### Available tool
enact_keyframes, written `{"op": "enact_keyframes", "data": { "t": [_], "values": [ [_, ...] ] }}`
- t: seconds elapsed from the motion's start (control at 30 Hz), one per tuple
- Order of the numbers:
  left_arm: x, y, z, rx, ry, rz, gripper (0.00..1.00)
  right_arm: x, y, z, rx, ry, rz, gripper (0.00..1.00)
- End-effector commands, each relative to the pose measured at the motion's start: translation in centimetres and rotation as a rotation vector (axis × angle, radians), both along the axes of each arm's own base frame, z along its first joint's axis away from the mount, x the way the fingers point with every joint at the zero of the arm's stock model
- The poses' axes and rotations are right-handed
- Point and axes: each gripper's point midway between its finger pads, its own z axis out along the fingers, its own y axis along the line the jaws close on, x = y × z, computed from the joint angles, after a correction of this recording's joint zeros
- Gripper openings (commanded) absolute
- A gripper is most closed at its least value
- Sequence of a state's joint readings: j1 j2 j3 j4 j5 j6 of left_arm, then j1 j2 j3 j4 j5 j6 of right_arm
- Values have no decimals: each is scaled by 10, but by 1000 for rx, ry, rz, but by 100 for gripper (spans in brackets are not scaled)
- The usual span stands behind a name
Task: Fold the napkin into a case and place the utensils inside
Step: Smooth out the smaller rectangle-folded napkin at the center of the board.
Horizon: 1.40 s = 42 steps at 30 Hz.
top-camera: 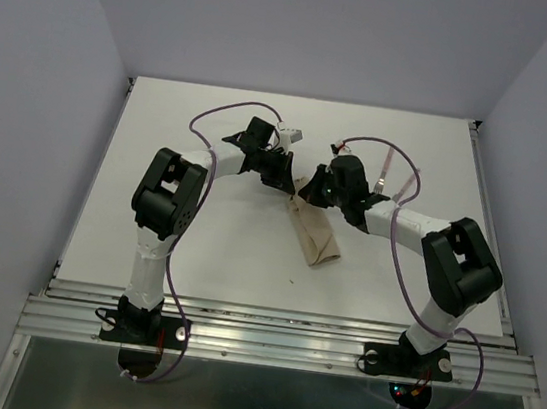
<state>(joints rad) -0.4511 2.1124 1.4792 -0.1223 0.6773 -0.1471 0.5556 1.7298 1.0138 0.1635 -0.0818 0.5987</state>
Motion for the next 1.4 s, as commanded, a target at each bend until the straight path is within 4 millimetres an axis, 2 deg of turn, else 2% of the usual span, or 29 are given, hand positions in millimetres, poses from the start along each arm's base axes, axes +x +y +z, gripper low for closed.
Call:
{"op": "enact_keyframes", "data": {
  "t": [0.0, 0.17, 0.3, 0.33, 0.37, 0.4, 0.5, 0.67, 0.73, 0.9, 0.93, 1.17, 1.3, 1.37],
  "values": [
    [-1, -2, 26, -32, -52, -21, 0, 2, -1, -14, -8, 14, -16, 1],
    [-2, -2, 26, -34, -51, -21, 0, 2, 1, -27, -16, 39, -3, 1],
    [-2, -2, 26, -34, -48, -21, 0, 12, 4, -42, -40, 53, -17, 1],
    [-2, -2, 26, -35, -49, -21, 0, 15, 6, -37, -33, 43, -18, 1],
    [-2, -3, 27, -37, -49, -21, 0, 17, 6, -48, -51, 60, -19, 1],
    [-2, -3, 27, -37, -50, -22, 0, 21, 8, -50, -54, 64, -23, 1],
    [-4, -3, 27, -40, -49, -26, 0, 31, 14, -50, -46, 56, -24, 1],
    [-6, -5, 26, -45, -47, -37, 0, 40, 19, -29, -17, 19, -29, 1],
    [-6, -5, 25, -45, -42, -34, 0, 42, 20, -27, -22, 11, -25, 1],
    [-4, -3, 26, -35, -51, -25, 0, 34, 14, -20, -27, 3, -27, 1],
    [-3, -2, 27, -33, -54, -23, 0, 34, 13, -11, -20, -13, -32, 1],
    [-1, -2, 29, -30, -61, -21, 0, 25, 0, 3, -29, -46, -59, 1],
    [-1, -1, 29, -29, -60, -21, 0, 25, -1, 2, -31, -44, -61, 1],
    [-1, -2, 30, -30, -61, -21, 0, 26, 0, -6, -39, -31, -59, 1]
  ]
}}
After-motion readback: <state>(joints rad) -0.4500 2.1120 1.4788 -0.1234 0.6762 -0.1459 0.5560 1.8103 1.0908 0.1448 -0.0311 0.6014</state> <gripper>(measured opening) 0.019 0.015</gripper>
